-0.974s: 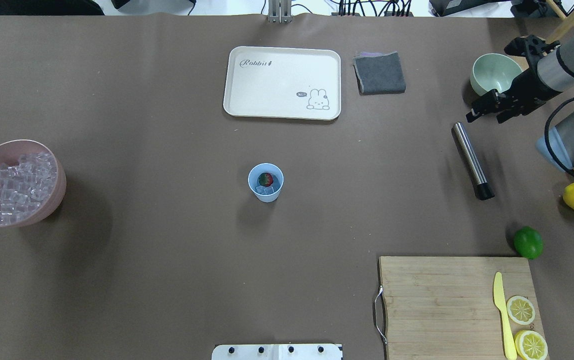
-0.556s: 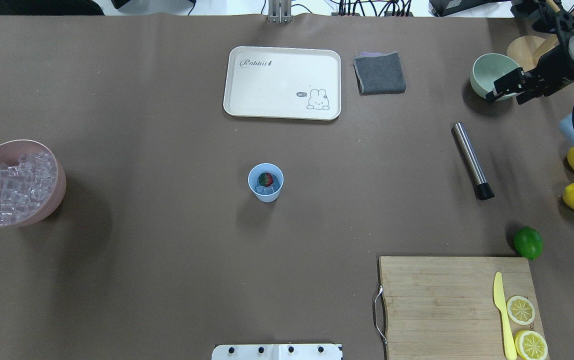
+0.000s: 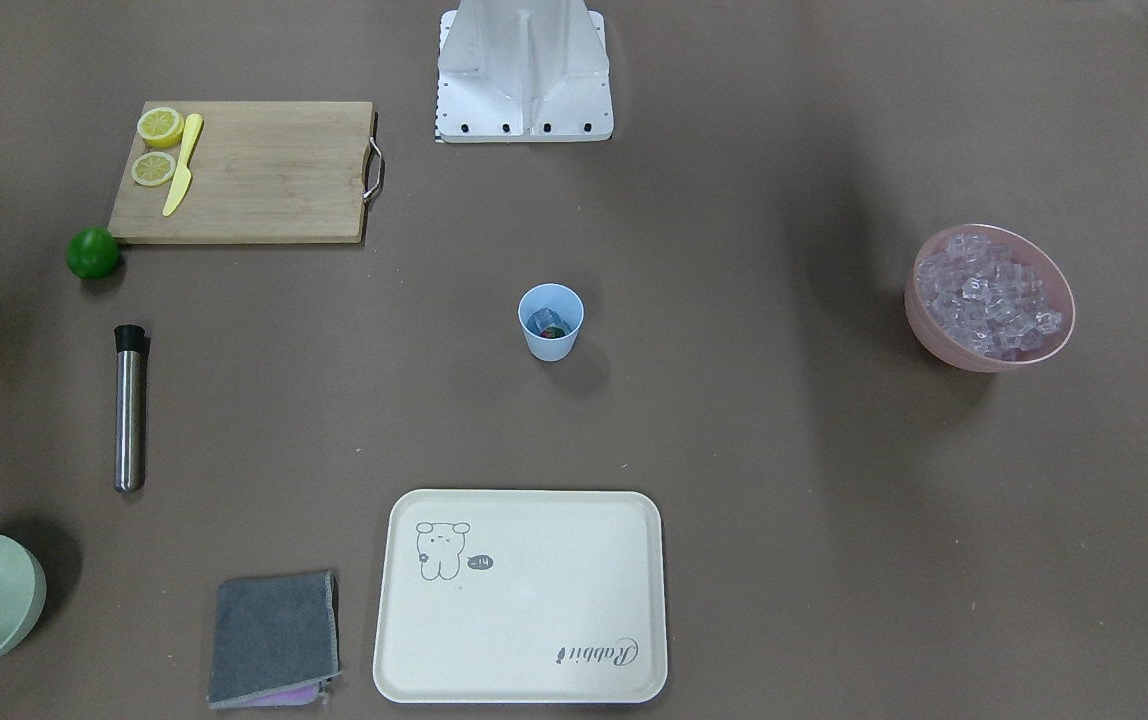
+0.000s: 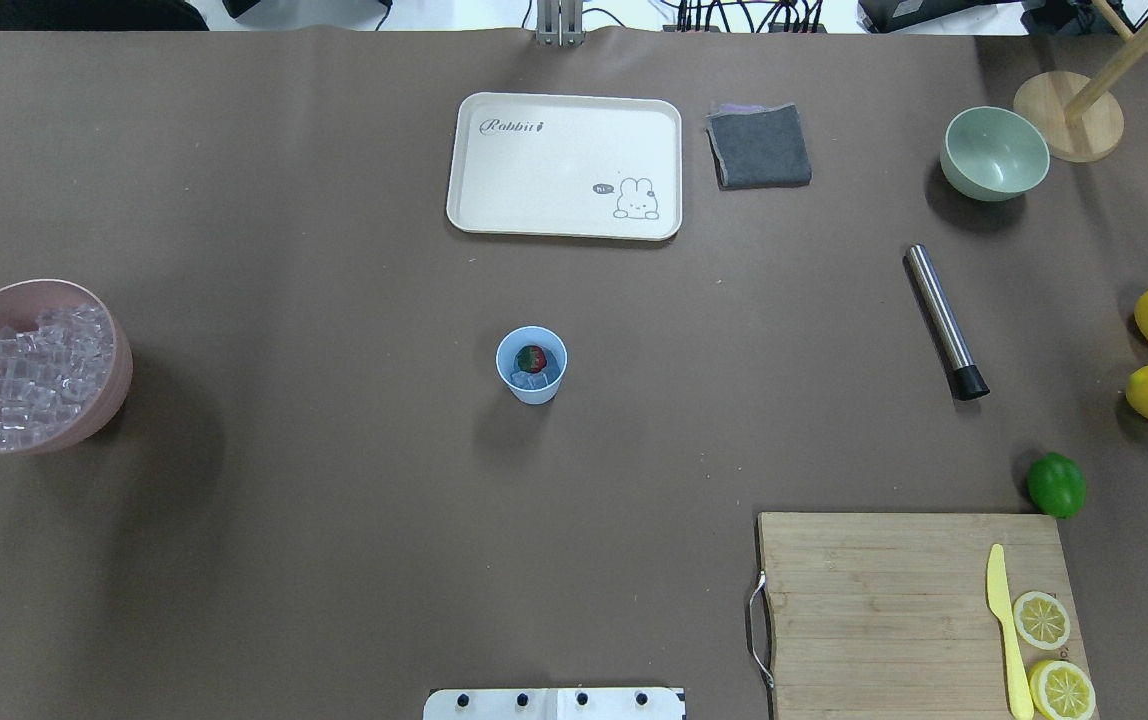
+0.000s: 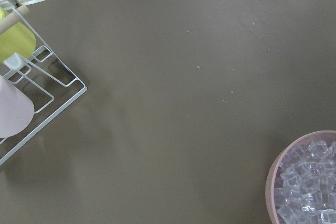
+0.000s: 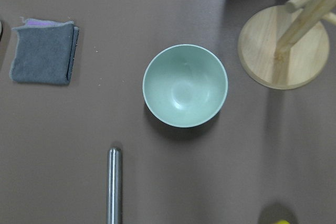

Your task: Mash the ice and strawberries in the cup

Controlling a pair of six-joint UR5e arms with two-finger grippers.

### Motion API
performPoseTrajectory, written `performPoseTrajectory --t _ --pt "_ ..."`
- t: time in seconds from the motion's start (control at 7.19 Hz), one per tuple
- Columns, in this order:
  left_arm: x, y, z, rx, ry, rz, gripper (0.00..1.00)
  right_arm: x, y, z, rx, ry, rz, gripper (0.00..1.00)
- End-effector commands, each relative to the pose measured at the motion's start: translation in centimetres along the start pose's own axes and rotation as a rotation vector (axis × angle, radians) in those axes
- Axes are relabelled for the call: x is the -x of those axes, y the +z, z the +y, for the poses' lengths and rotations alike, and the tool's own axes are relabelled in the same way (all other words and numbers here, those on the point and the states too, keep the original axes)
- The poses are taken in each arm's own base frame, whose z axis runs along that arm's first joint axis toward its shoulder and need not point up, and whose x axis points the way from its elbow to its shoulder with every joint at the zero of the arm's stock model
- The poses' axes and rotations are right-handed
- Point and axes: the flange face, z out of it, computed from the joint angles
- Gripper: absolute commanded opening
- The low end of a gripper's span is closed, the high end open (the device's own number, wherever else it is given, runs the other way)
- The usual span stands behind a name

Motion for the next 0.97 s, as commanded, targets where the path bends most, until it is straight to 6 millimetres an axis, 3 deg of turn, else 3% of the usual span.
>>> performPoseTrajectory --t 0.0,0.28,0.42,0.56,0.83 --pt "-2.5 -2.3 -3.4 0.037 -0.054 0.003 0.97 -2.5 -5.4 2.4 0.028 -0.002 0.036 0.99" --pt "-5.2 -5.8 -8.9 0.071 -0.129 -0.004 0.97 -3.7 -5.8 4.1 0.036 0.035 0.040 0.99" --pt "-4.7 -7.1 -9.3 0.067 -0.162 -0.013 0.97 -3.6 -5.4 5.3 0.045 0.027 0.044 0.99" --pt "-3.6 -8.9 -8.8 0.048 -0.203 -0.023 0.97 -3.1 -5.5 5.3 0.042 0.005 0.065 0.99" --pt "-2.7 -11.1 -9.8 0.074 -0.267 -0.141 0.97 -1.5 -4.3 4.6 0.062 -0.032 0.076 0.99"
